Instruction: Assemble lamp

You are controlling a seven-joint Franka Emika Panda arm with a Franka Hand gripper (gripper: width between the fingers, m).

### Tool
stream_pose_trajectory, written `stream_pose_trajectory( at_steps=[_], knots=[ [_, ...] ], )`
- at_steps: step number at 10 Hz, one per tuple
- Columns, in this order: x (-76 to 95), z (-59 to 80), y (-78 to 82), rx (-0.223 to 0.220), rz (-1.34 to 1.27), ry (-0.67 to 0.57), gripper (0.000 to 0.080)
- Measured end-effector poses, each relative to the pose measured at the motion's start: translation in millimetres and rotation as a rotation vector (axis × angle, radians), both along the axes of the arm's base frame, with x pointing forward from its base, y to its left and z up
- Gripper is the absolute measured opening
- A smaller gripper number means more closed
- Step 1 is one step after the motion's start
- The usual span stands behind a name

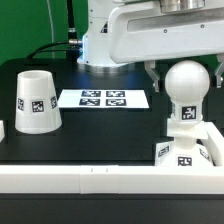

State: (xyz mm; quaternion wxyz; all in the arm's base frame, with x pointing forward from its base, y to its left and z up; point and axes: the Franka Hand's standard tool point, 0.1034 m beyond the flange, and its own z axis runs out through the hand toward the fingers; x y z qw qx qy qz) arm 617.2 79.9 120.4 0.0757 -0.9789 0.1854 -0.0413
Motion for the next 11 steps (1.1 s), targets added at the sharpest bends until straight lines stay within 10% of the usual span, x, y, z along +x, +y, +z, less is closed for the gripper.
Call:
stream_pose_trajectory(
  at_steps=[7, 11],
  knots=[
    [-2.1, -0.1, 20.8, 0.1, -0.657, 0.099, 0.0579],
    [-1.5, 1.6, 12.7, 0.087, -0.529, 0.095, 0.0685]
  ],
)
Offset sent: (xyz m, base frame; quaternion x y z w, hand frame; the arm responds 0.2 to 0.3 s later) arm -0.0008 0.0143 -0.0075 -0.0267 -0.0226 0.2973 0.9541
